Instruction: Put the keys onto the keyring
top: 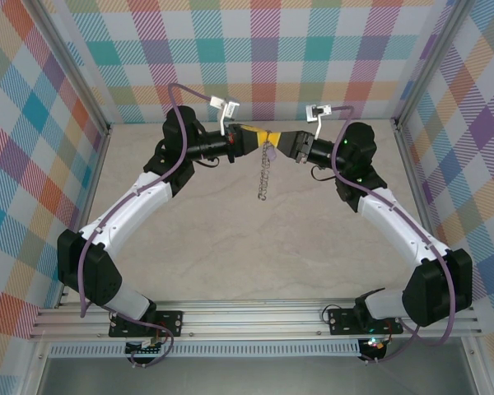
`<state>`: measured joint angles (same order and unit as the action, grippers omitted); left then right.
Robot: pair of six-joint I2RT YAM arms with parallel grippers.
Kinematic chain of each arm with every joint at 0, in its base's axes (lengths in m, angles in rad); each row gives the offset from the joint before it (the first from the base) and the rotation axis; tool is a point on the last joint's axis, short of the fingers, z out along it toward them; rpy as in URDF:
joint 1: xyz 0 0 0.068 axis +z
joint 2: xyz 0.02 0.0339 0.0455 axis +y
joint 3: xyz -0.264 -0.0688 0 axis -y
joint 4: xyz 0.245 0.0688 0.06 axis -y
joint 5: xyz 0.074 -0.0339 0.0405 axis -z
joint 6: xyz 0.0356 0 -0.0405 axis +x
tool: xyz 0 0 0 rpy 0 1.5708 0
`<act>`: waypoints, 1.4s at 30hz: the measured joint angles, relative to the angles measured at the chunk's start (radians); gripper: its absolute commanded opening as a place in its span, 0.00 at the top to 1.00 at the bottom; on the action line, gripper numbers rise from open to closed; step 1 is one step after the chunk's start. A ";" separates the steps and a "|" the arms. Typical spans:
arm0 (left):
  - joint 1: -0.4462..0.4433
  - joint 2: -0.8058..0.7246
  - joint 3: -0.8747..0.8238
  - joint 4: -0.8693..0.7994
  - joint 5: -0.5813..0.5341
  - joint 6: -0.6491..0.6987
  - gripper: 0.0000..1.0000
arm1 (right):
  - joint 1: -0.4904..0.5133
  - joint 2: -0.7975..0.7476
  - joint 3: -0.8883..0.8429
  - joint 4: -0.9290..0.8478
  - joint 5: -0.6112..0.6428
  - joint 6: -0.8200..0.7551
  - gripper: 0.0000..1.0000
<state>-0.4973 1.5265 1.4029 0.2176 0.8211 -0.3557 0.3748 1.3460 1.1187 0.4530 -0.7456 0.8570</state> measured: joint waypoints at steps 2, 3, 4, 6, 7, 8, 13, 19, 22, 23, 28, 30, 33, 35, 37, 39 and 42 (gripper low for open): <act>0.000 0.000 0.000 0.001 0.000 0.000 1.00 | 0.000 0.000 0.000 -0.001 0.001 0.001 0.88; 0.000 0.000 0.000 0.004 0.002 0.000 1.00 | 0.000 0.000 0.000 -0.003 0.001 0.001 0.91; 0.000 0.000 0.000 0.004 0.001 0.000 1.00 | 0.000 0.000 0.000 -0.003 0.001 0.000 0.95; 0.000 0.000 0.000 0.005 -0.001 -0.005 1.00 | 0.000 0.000 0.000 -0.003 0.001 -0.003 1.00; 0.000 0.000 0.000 0.005 -0.002 -0.006 1.00 | 0.000 0.000 0.000 -0.004 0.001 -0.009 1.00; 0.000 0.000 0.000 0.005 -0.001 -0.008 1.00 | 0.000 0.000 0.000 -0.006 0.001 -0.011 1.00; 0.000 -0.003 0.000 -0.010 -0.012 -0.001 0.76 | -0.003 0.001 0.046 -0.099 -0.011 -0.075 1.00; 0.008 -0.037 0.014 -0.098 -0.027 0.072 0.50 | -0.054 0.014 0.174 -0.299 -0.091 -0.216 1.00; 0.022 -0.056 0.035 -0.141 -0.027 0.104 0.45 | -0.084 0.041 0.262 -0.415 -0.144 -0.304 1.00; 0.027 -0.059 0.043 -0.154 -0.026 0.117 0.44 | -0.090 0.050 0.287 -0.450 -0.159 -0.333 1.00; 0.048 -0.058 0.147 -0.293 0.001 0.212 0.42 | -0.097 0.120 0.436 -0.692 -0.252 -0.522 1.00; 0.048 -0.047 0.206 -0.359 0.022 0.257 0.42 | -0.097 0.149 0.491 -0.792 -0.280 -0.599 1.00; 0.048 -0.013 0.296 -0.459 0.061 0.327 0.43 | -0.097 0.190 0.562 -0.937 -0.309 -0.710 1.00; 0.048 0.019 0.348 -0.527 0.093 0.370 0.46 | -0.097 0.212 0.597 -1.018 -0.319 -0.770 1.00; 0.048 0.063 0.402 -0.605 0.130 0.414 0.51 | -0.097 0.234 0.632 -1.094 -0.324 -0.827 1.00; 0.048 0.108 0.449 -0.674 0.160 0.452 0.57 | -0.097 0.254 0.655 -1.155 -0.326 -0.879 1.00; 0.048 0.174 0.509 -0.775 0.190 0.507 0.63 | -0.097 0.272 0.662 -1.221 -0.324 -0.935 1.00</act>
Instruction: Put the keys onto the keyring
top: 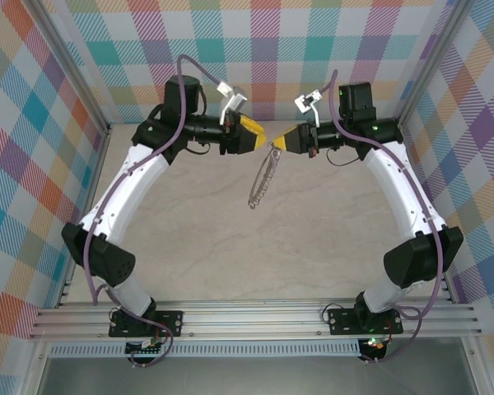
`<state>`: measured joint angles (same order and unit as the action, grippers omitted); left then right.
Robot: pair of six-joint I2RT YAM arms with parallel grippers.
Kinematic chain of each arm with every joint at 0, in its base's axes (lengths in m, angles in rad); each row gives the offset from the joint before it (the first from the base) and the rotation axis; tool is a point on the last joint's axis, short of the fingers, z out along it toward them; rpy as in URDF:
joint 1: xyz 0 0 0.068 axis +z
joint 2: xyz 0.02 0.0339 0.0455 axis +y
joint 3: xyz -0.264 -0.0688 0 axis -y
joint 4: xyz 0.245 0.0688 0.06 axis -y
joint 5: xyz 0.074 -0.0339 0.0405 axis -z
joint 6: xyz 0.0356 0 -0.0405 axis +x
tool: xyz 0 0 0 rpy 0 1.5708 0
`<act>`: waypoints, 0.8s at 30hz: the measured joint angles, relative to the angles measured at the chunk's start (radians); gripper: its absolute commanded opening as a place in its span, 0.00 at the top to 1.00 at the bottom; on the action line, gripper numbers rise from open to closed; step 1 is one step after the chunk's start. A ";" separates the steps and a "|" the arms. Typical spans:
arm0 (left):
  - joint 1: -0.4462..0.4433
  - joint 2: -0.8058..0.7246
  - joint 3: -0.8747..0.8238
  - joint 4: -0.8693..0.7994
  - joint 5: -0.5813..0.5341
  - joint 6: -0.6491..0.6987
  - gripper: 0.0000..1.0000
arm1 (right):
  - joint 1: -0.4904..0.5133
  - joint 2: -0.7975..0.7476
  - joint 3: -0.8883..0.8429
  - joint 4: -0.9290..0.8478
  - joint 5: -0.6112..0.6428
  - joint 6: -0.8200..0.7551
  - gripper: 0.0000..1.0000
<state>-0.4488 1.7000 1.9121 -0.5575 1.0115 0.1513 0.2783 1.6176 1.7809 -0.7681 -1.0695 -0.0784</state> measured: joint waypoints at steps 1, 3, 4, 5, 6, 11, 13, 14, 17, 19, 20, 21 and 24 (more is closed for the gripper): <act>0.000 0.017 0.013 -0.031 0.005 0.016 0.65 | 0.000 0.006 0.002 -0.018 0.002 -0.015 1.00; 0.000 0.043 0.031 -0.078 0.014 0.042 0.66 | 0.000 0.021 0.004 -0.041 0.005 -0.036 1.00; 0.000 0.053 0.036 -0.095 0.018 0.053 0.66 | 0.000 0.029 0.005 -0.050 0.009 -0.044 1.00; 0.000 0.058 0.037 -0.108 0.020 0.061 0.66 | 0.000 0.036 0.007 -0.061 0.012 -0.053 1.00; 0.000 0.063 0.037 -0.124 0.021 0.070 0.66 | 0.000 0.043 0.008 -0.069 0.014 -0.062 1.00; 0.001 0.083 0.056 -0.155 0.037 0.089 0.67 | 0.000 0.055 0.009 -0.089 0.021 -0.080 1.00; 0.001 0.093 0.069 -0.164 0.047 0.093 0.67 | 0.000 0.055 0.011 -0.091 0.021 -0.086 1.00; 0.001 0.097 0.072 -0.167 0.052 0.097 0.67 | 0.000 0.055 0.012 -0.091 0.021 -0.087 1.00; 0.001 0.110 0.080 -0.177 0.067 0.100 0.68 | 0.000 0.055 0.020 -0.091 0.021 -0.088 1.00; 0.001 0.117 0.082 -0.177 0.074 0.100 0.68 | 0.000 0.055 0.027 -0.091 0.021 -0.088 1.00; 0.001 0.121 0.082 -0.177 0.080 0.100 0.68 | 0.000 0.055 0.029 -0.089 0.020 -0.088 1.00; 0.001 0.124 0.082 -0.177 0.082 0.100 0.68 | 0.000 0.055 0.030 -0.089 0.020 -0.087 1.00; 0.000 0.129 0.082 -0.177 0.090 0.100 0.68 | 0.000 0.055 0.030 -0.087 0.017 -0.087 1.00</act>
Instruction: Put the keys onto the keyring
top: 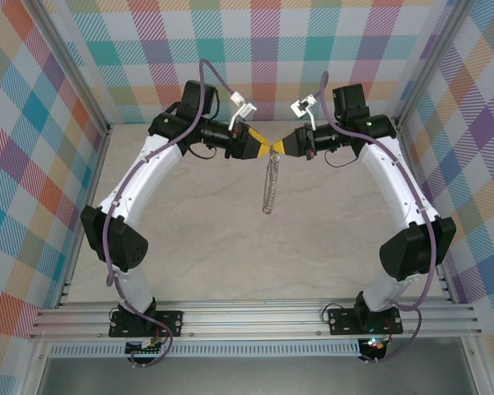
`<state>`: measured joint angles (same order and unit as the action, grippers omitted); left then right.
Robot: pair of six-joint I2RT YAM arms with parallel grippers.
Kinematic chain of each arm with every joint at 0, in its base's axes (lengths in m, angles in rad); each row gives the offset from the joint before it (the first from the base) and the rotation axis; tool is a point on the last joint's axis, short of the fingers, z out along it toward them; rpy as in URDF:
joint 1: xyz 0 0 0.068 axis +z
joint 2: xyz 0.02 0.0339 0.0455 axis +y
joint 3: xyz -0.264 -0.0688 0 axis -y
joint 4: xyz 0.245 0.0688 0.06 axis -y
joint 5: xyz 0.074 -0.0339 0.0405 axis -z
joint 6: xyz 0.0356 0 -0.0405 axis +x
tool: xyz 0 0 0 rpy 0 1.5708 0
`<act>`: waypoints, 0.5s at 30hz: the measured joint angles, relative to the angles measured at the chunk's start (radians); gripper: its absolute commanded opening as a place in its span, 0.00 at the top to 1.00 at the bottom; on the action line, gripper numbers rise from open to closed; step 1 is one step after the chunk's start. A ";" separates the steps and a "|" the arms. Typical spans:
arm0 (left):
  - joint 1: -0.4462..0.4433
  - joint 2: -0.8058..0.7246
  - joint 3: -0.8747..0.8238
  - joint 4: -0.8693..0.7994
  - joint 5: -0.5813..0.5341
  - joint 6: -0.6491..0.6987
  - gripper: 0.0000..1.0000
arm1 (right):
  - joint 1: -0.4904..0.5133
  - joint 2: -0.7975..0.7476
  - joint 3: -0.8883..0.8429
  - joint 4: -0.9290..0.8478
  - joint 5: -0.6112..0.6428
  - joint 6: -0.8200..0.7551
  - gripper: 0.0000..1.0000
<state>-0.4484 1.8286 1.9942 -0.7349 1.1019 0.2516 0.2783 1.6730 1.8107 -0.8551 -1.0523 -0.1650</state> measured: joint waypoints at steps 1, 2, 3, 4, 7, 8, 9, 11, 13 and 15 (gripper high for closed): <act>-0.001 0.000 0.000 0.000 0.004 0.000 0.69 | 0.000 0.000 0.000 0.001 -0.001 0.000 1.00; -0.001 0.000 0.000 0.000 0.007 0.000 0.69 | 0.000 0.000 0.000 0.002 -0.002 0.003 1.00; -0.001 0.000 0.000 0.000 0.008 0.000 0.69 | 0.000 0.000 0.000 0.003 -0.005 0.004 1.00; -0.001 0.000 0.000 0.000 0.009 0.000 0.70 | 0.000 0.000 0.000 0.005 -0.005 0.007 1.00; -0.002 0.002 0.000 0.000 0.012 0.000 0.70 | 0.000 0.000 0.000 0.015 -0.008 0.015 1.00; -0.002 0.003 0.000 0.000 0.014 0.000 0.70 | 0.000 0.000 0.000 0.018 -0.008 0.018 1.00; -0.002 0.003 0.000 0.000 0.016 0.000 0.70 | 0.000 0.000 0.000 0.024 -0.008 0.019 1.00; -0.003 0.006 0.000 0.000 0.017 0.000 0.70 | 0.000 0.000 0.000 0.032 -0.008 0.023 1.00; -0.003 0.009 0.000 0.000 0.020 0.000 0.71 | 0.000 0.000 0.000 0.045 -0.008 0.029 1.00; -0.003 0.012 0.000 0.000 0.024 0.000 0.71 | 0.000 0.000 0.000 0.053 -0.008 0.031 1.00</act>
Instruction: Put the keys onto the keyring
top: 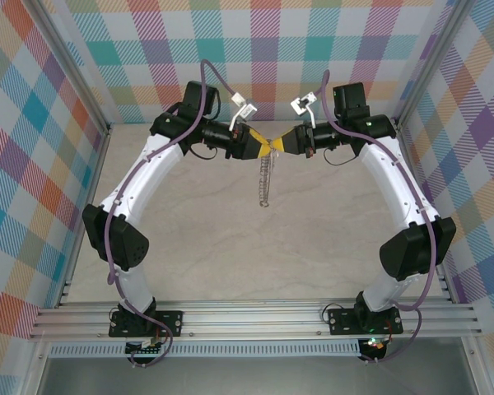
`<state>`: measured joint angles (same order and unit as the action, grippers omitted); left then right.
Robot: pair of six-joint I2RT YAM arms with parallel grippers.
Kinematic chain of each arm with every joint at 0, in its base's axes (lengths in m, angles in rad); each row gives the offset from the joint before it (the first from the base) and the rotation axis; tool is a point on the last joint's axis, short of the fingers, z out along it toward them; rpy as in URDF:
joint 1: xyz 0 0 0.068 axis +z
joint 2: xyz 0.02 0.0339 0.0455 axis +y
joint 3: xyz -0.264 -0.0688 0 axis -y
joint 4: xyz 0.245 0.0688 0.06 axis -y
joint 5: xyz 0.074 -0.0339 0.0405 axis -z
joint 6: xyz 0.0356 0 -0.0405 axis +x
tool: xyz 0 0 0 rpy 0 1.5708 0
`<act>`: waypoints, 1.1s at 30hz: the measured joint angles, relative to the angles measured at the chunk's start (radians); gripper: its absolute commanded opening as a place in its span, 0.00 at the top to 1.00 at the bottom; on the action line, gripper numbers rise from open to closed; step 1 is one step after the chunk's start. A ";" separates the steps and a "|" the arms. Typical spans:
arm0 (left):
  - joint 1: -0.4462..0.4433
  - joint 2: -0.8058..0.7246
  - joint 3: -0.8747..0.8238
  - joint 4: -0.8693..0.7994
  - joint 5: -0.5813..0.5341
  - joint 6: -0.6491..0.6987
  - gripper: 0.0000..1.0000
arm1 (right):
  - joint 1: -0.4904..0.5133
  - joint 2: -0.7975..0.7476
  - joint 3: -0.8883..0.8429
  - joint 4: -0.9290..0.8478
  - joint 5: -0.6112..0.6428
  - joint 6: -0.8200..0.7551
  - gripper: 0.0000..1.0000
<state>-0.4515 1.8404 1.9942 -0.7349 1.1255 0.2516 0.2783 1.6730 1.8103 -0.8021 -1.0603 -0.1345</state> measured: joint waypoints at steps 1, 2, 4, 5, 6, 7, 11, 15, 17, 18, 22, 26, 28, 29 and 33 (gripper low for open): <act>-0.003 0.001 0.000 0.000 0.000 0.000 0.72 | 0.000 0.000 0.000 0.002 0.000 0.002 1.00; -0.005 0.001 0.000 0.000 0.000 0.000 0.72 | 0.000 0.000 0.000 0.004 0.000 0.003 1.00; -0.005 0.001 0.000 0.001 0.000 0.000 0.72 | 0.000 0.000 -0.001 0.008 0.000 0.008 1.00; -0.005 0.001 0.000 0.001 0.000 0.000 0.72 | 0.000 0.000 -0.001 0.009 -0.001 0.011 1.00; -0.005 0.001 0.000 0.001 0.000 0.000 0.72 | 0.000 0.000 -0.002 0.010 -0.001 0.013 1.00; -0.005 0.001 0.000 0.002 0.000 0.000 0.72 | 0.000 0.000 -0.003 0.012 -0.001 0.014 1.00; -0.006 0.002 0.000 0.006 0.000 -0.004 0.72 | 0.000 0.000 -0.004 0.015 -0.008 0.015 1.00; -0.011 0.004 0.000 0.009 0.000 -0.016 0.72 | 0.000 0.000 -0.010 0.016 -0.010 0.015 1.00; -0.012 0.006 0.000 0.011 0.000 -0.022 0.76 | 0.000 0.000 -0.013 0.016 -0.013 0.015 1.00; -0.012 0.007 0.001 0.013 0.000 -0.025 0.78 | 0.000 0.000 -0.013 0.016 -0.015 0.015 1.00; -0.013 0.019 0.013 0.024 0.000 -0.035 0.93 | 0.000 0.000 -0.014 0.020 -0.020 0.015 1.00; -0.013 0.024 0.016 0.030 0.001 -0.039 1.00 | -0.003 0.000 -0.015 0.024 -0.022 0.015 1.00; -0.013 0.025 0.017 0.031 0.001 -0.039 1.00 | -0.003 0.000 -0.015 0.027 -0.022 0.018 1.00; -0.013 0.025 0.018 0.031 0.001 -0.039 1.00 | -0.003 0.000 -0.016 0.030 -0.022 0.020 1.00; -0.013 0.025 0.018 0.038 -0.003 -0.049 1.00 | -0.003 -0.005 -0.033 0.066 -0.013 0.067 0.78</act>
<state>-0.4641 1.8656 2.0121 -0.6971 1.1221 0.2028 0.2749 1.6676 1.7771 -0.7364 -1.0729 -0.0677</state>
